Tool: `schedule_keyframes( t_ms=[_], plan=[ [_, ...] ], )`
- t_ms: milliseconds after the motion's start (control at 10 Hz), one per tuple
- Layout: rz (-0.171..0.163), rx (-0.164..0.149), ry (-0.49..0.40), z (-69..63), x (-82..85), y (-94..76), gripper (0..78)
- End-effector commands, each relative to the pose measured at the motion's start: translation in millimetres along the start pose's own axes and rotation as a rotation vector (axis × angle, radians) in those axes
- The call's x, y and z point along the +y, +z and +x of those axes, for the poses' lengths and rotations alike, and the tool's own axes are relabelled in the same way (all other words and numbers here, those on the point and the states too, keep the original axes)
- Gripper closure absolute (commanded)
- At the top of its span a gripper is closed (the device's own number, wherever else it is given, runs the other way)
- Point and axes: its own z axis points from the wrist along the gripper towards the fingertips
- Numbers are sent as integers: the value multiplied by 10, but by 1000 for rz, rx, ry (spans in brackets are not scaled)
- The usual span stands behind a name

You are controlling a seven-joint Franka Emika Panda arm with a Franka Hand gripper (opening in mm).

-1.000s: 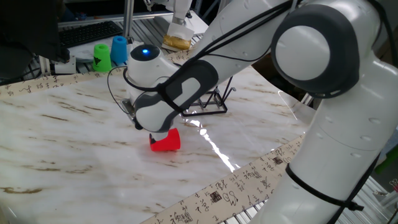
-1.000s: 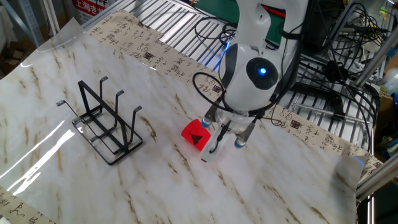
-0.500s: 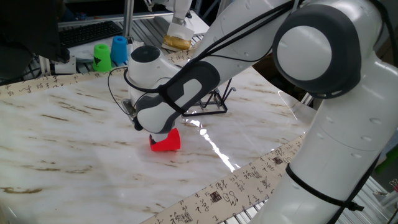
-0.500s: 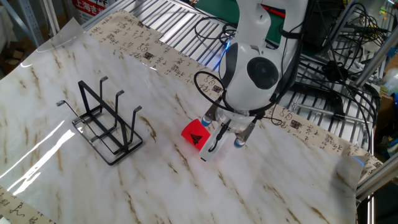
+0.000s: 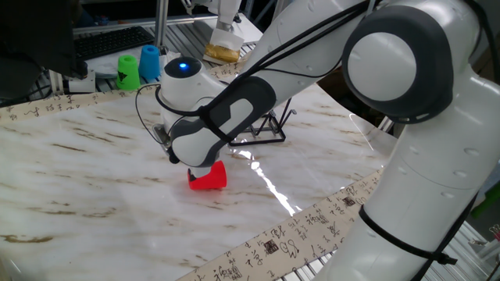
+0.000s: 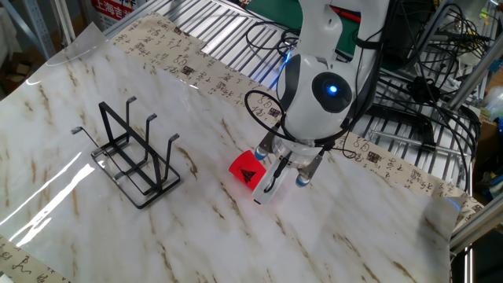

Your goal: Put the cup on the cup rack

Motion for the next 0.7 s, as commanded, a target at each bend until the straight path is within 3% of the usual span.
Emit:
schedule_keyframes(
  t_ms=[100,300,700],
  plan=[
    [-57,-62,83,-114,-59,111,1],
    [-60,-81,80,-138,-58,138,1],
    [-77,-81,71,-186,-90,186,1]
  ],
)
